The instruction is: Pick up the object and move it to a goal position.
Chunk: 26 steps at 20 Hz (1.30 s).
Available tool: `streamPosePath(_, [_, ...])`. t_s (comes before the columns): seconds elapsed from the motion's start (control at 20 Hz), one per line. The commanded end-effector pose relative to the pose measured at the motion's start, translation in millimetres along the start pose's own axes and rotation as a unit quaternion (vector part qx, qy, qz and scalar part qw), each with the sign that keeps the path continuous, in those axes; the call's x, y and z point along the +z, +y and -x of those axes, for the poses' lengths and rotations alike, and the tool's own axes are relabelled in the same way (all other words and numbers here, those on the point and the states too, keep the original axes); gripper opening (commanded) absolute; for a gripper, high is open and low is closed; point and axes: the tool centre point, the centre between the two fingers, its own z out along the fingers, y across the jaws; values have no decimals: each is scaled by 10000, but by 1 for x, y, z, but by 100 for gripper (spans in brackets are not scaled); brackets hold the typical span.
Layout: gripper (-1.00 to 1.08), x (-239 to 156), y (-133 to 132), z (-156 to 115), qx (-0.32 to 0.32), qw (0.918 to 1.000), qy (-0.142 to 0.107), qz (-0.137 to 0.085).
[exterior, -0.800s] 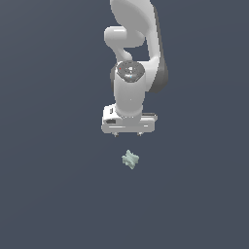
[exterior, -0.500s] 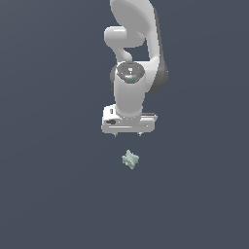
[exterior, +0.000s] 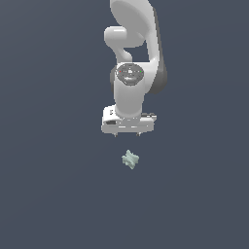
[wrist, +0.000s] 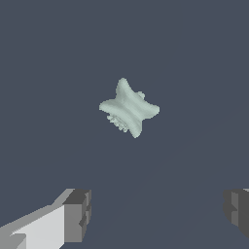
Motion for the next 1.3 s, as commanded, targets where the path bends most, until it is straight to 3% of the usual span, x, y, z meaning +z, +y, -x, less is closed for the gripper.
streamPosePath(0.0, [100, 0, 0, -1, -33, 10000, 3, 1])
streamPosePath(0.7, [100, 14, -3, -17, -1080, 9941, 35, 40])
streamPosePath(0.95, [100, 24, -5, -28, -1774, 9841, 59, 56])
streamPosePath(1.25, [100, 37, -8, -41, -2631, 9647, 95, 66])
